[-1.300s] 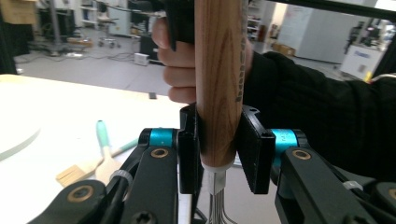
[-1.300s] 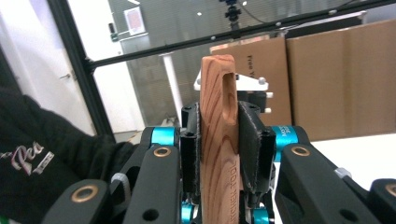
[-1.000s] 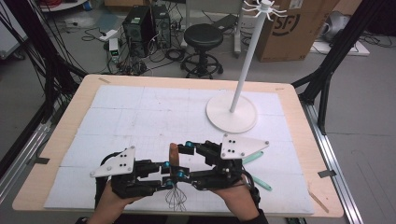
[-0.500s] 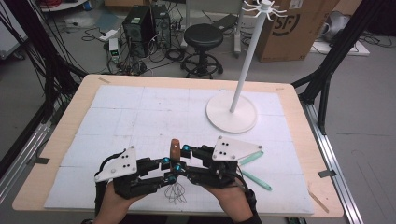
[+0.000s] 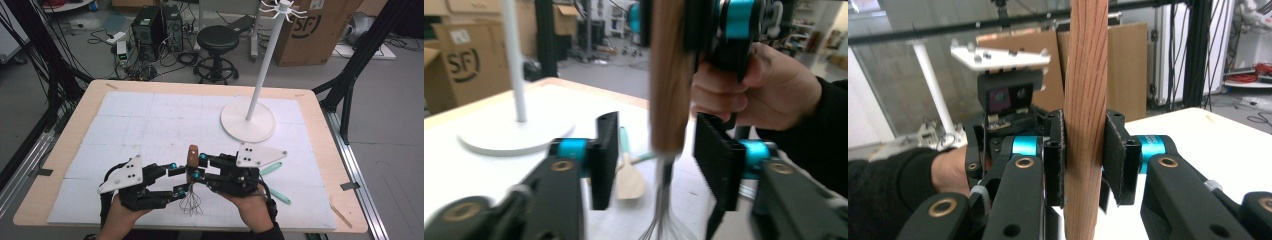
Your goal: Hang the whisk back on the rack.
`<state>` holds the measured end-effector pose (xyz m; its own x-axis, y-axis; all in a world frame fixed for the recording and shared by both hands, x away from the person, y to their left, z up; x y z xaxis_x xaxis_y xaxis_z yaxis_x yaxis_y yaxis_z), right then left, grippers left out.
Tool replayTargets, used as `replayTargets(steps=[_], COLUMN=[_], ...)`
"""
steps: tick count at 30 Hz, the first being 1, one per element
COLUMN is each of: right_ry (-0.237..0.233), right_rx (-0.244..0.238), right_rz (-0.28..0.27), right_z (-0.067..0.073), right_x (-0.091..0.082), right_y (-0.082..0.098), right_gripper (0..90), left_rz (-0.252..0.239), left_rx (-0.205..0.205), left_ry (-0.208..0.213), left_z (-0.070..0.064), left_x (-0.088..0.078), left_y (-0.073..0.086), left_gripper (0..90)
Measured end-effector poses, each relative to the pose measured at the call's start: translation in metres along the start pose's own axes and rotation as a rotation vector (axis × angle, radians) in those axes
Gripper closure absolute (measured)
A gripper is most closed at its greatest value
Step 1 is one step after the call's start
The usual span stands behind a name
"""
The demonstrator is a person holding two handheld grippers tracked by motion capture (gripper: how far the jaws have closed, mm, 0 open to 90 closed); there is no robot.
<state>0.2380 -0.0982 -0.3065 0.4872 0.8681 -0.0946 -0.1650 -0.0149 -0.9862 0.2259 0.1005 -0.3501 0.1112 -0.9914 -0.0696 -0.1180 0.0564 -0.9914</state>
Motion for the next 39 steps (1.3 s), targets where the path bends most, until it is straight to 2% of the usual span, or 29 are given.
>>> replayTargets(steps=[1, 2, 4, 5, 6, 7, 8, 10, 12, 14, 16, 24, 26, 27, 28, 29, 30, 31, 32, 33, 36, 39], right_ry=[0.000, 0.000, 0.003, 0.004, 0.004, 0.005, 0.019, 0.022, 0.035, 0.036, 0.046, 0.088, 0.104, 0.104, 0.123, 0.123, 0.136, 0.136, 0.147, 0.147, 0.167, 0.182], right_rx=[0.006, 0.006, 0.010, 0.007, 0.007, 0.006, 0.012, 0.013, 0.020, 0.020, 0.022, 0.031, 0.051, 0.051, 0.049, 0.049, 0.057, 0.057, 0.063, 0.063, 0.071, 0.076], right_rz=[-0.010, -0.010, -0.015, -0.012, -0.012, -0.012, -0.006, -0.008, -0.009, -0.006, -0.005, -0.012, -0.017, -0.017, -0.019, -0.019, -0.028, -0.028, -0.035, -0.035, -0.034, -0.033], right_z=[-0.008, -0.008, -0.017, -0.027, -0.027, -0.034, -0.048, -0.051, -0.074, -0.079, -0.095, -0.147, -0.164, -0.164, -0.174, -0.174, -0.183, -0.183, -0.191, -0.191, -0.207, -0.215], right_x=[-0.003, -0.003, -0.005, -0.006, -0.006, -0.007, -0.007, -0.007, -0.007, -0.007, -0.007, -0.012, -0.014, -0.014, -0.015, -0.015, -0.017, -0.017, -0.018, -0.018, -0.018, -0.019], right_y=[-0.004, -0.004, -0.009, -0.015, -0.015, -0.019, -0.028, -0.030, -0.044, -0.048, -0.062, -0.103, -0.114, -0.114, -0.121, -0.121, -0.129, -0.129, -0.136, -0.136, -0.148, -0.153], right_gripper=[72.8, 72.8, 72.7, 72.7, 72.7, 72.7, 72.7, 72.7, 72.7, 72.7, 72.7, 72.6, 72.6, 72.6, 72.6, 72.6, 72.7, 72.7, 72.6, 72.6, 72.6, 72.6], left_rz=[-0.016, -0.016, -0.040, -0.046, -0.054, -0.059, -0.073, -0.078, -0.095, -0.104, -0.109, -0.100, -0.091, -0.091, -0.090, -0.087, -0.086, -0.086, -0.086, -0.088, -0.092, -0.094], left_rx=[0.008, 0.008, 0.014, 0.023, 0.025, 0.023, 0.019, 0.016, 0.021, 0.028, 0.046, 0.025, 0.032, 0.032, 0.029, 0.028, 0.030, 0.030, 0.028, 0.027, 0.022, 0.020], left_ry=[-0.020, -0.020, -0.043, -0.052, -0.073, -0.097, -0.125, -0.140, -0.164, -0.178, -0.202, -0.270, -0.287, -0.287, -0.292, -0.297, -0.306, -0.306, -0.312, -0.316, -0.331, -0.333], left_z=[0.004, 0.004, 0.009, 0.012, 0.014, 0.017, 0.022, 0.025, 0.031, 0.034, 0.038, 0.050, 0.051, 0.051, 0.051, 0.051, 0.051, 0.051, 0.050, 0.050, 0.050, 0.050], left_x=[-0.008, -0.008, -0.019, -0.024, -0.029, -0.034, -0.042, -0.048, -0.061, -0.066, -0.075, -0.103, -0.109, -0.109, -0.111, -0.112, -0.116, -0.116, -0.117, -0.119, -0.122, -0.124], left_y=[0.003, 0.003, 0.005, 0.006, 0.006, 0.007, 0.008, 0.009, 0.011, 0.011, 0.012, 0.012, 0.010, 0.010, 0.009, 0.009, 0.008, 0.008, 0.008, 0.007, 0.007, 0.006], left_gripper=[41.0, 39.0, 36.5, 29.2, 29.2, 25.5, 19.0, 18.9, 18.5, 18.4, 18.1, 17.9, 17.9, 17.9, 18.0, 18.0, 18.0, 18.0, 18.0, 18.0, 18.0, 18.0])
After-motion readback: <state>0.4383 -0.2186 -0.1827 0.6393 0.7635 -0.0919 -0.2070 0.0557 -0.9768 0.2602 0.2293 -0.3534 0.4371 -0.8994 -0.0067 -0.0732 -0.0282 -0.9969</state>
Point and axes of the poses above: each handheld gripper's, and its own axes: x roughly forward along the jaws, y roughly out of its underside, z roughly to its left, the point moved 4 cm from there along x, roughly forward along the jaws, and after that the axes turned 15 degrees about y, right-handed, at the moved point
